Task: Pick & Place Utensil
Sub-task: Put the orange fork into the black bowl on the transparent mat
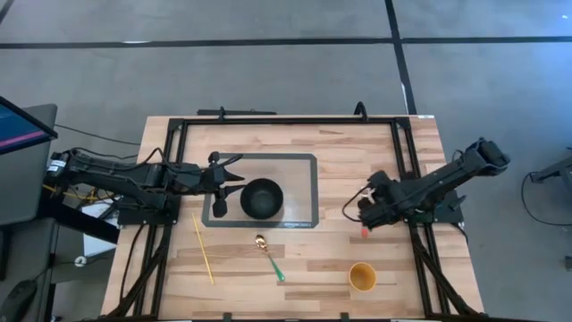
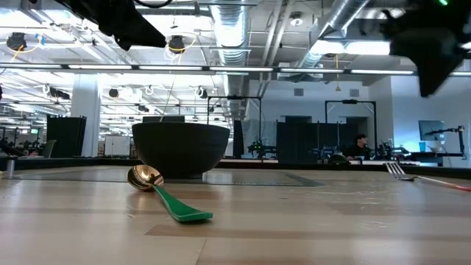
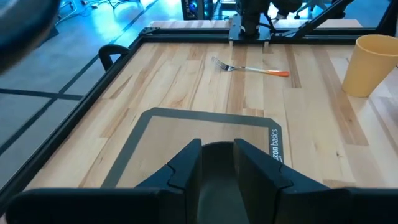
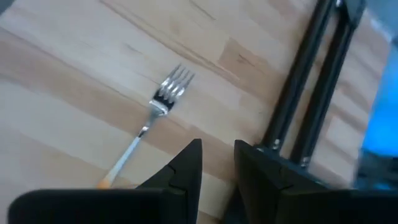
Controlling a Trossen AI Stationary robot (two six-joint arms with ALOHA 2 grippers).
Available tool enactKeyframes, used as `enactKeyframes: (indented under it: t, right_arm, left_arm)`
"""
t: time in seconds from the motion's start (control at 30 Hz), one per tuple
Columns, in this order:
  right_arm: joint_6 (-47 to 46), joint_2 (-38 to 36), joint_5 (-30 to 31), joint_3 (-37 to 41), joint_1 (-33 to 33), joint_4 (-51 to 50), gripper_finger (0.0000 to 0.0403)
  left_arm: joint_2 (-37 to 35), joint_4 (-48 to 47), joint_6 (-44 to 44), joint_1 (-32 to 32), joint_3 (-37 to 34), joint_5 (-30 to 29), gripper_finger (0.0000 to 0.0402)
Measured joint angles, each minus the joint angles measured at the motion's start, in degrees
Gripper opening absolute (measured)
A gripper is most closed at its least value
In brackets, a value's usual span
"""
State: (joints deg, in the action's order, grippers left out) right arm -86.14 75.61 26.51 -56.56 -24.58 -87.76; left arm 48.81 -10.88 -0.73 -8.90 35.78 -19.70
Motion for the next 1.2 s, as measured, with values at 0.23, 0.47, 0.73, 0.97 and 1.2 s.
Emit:
enactKeyframes:
  t: [0.23,0.47,0.73,0.97,1.2]
  right_arm:
    - [-10.03,-6.23,-0.29,13.05,-2.92,14.9,0.0087]
    - [-12.49,-4.62,1.09,17.55,-3.3,23.92,0.0087]
    - [-12.95,2.5,0.94,17.84,-3.08,29.98,0.0087]
    - [-12.97,10.07,0.53,17.84,-3.05,36.81,0.0087]
    - [-16.57,16.0,-0.46,17.68,-3.05,38.22,0.0087]
  left_arm:
    - [0.01,0.62,0.0,0.02,-0.03,0.0,0.0095]
    - [0.01,1.23,0.0,-0.01,-0.03,0.0,0.0095]
    - [0.01,1.53,0.0,0.01,-0.03,0.0,0.0095]
    - [0.01,1.61,0.0,0.01,-0.03,0.0,0.0095]
    - [0.01,1.91,0.0,0.01,-0.03,0.0,0.0095]
